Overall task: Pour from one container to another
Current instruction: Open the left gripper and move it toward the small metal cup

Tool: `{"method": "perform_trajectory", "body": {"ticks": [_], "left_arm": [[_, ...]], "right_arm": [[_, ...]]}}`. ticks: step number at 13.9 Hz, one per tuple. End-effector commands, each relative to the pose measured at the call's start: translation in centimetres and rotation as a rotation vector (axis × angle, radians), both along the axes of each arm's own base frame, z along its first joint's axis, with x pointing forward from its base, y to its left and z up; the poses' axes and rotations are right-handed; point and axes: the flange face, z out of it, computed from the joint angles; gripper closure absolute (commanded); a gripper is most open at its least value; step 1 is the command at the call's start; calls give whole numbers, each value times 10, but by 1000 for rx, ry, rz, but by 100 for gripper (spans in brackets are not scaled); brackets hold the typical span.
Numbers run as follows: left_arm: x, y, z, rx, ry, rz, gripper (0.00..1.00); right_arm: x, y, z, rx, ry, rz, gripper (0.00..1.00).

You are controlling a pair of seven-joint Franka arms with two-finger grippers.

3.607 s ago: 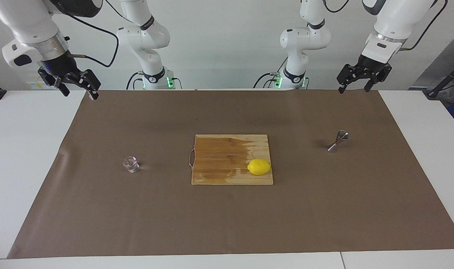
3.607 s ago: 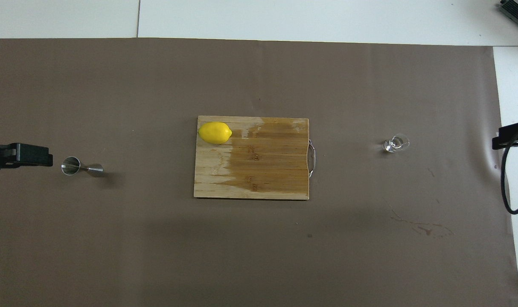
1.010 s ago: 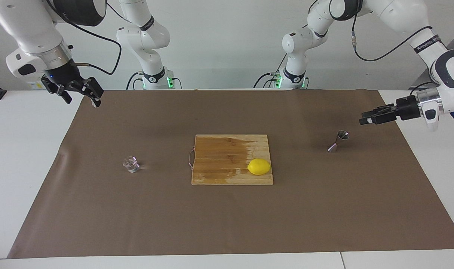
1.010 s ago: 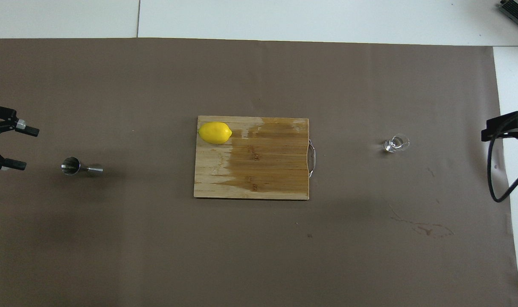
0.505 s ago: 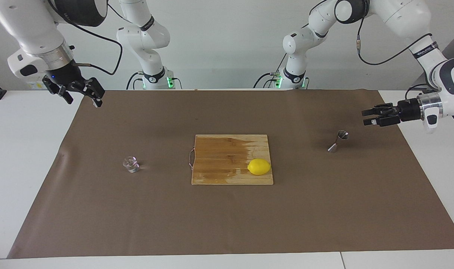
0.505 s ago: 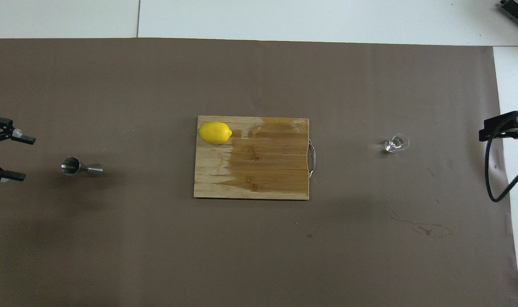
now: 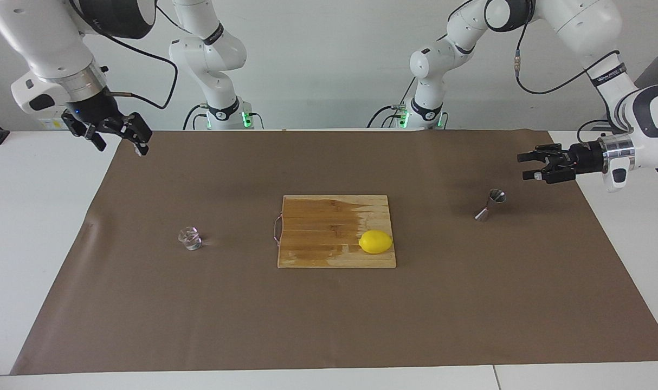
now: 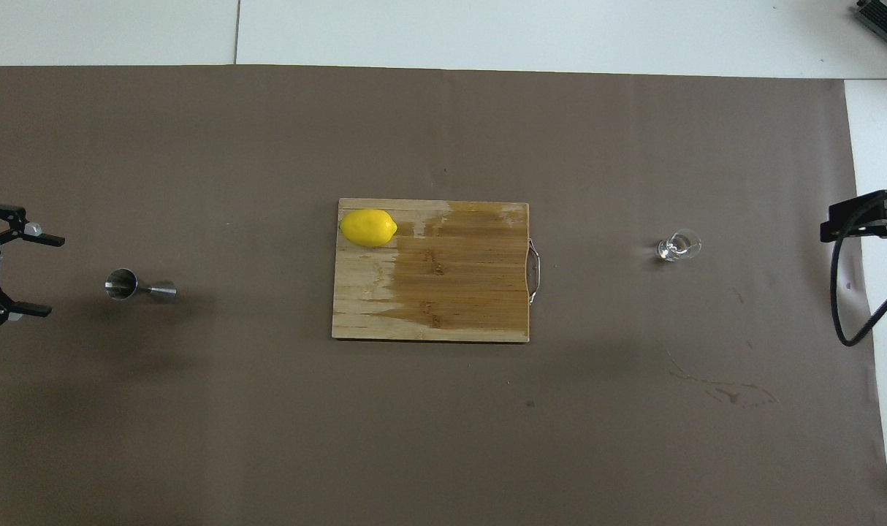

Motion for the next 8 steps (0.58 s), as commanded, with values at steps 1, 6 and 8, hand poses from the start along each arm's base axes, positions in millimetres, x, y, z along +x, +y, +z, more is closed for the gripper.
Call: {"method": "perform_trajectory", "body": {"ticks": [1,6,8], "left_arm": [[-9,9,-18,-79,47,56,0],[-18,2,-53,-191,113,117,0],[-17,12,-77,-231,140,145,0]], "right_arm": [[-1,-5,3,15,0,2,0],[-1,-5,3,15,2,0,0],[0,-6,2,15,0,-3,0]]}}
